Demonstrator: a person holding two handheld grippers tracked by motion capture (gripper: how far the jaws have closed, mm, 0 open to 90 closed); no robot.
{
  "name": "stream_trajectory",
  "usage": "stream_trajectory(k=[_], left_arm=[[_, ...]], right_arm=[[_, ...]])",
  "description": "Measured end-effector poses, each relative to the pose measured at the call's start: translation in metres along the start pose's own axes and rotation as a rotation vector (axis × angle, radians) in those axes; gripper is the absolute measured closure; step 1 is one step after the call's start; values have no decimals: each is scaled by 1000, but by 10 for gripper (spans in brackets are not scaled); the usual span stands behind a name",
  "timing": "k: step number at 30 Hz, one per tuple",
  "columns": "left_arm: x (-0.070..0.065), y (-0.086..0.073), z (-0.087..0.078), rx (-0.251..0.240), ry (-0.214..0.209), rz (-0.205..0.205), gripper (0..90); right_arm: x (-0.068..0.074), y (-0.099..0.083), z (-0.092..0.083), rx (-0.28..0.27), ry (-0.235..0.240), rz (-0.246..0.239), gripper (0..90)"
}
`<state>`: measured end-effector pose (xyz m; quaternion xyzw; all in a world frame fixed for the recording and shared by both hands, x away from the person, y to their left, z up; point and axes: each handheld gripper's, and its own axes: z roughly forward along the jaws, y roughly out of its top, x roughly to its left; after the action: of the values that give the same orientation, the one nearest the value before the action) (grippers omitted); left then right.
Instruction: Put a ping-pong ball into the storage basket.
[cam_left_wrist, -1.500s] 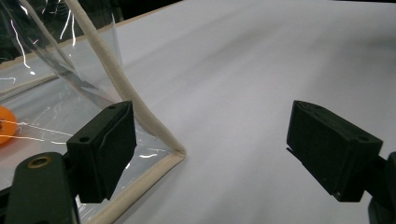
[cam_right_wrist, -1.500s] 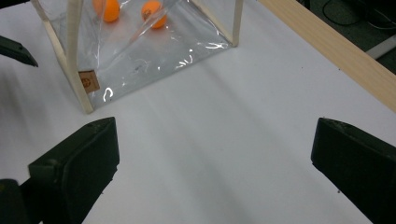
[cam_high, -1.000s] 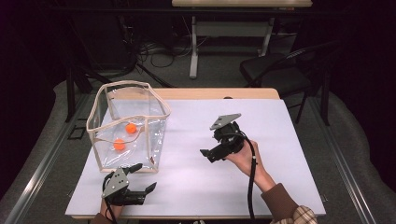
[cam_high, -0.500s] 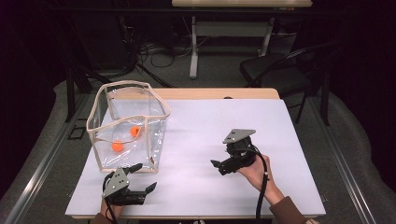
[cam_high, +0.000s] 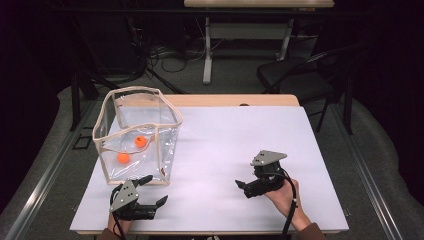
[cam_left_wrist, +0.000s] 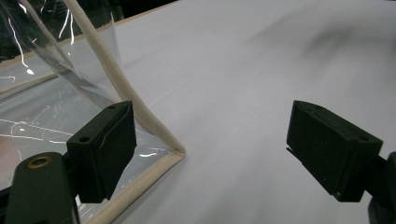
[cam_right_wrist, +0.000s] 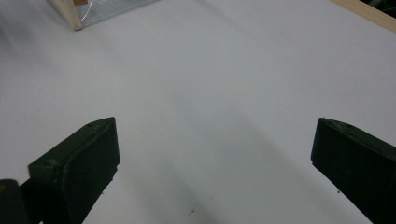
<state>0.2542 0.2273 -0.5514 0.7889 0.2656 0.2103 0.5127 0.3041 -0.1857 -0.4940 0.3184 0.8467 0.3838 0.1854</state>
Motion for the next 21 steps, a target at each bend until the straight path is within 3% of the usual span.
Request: stream_trajectory(k=[15, 21], left_arm=[[0, 0, 1, 5, 1, 1, 159], [0, 0, 1, 5, 2, 1, 159]], right_arm=[[3, -39, -10, -51, -66, 22, 1], [3, -53, -10, -46, -83, 24, 2]])
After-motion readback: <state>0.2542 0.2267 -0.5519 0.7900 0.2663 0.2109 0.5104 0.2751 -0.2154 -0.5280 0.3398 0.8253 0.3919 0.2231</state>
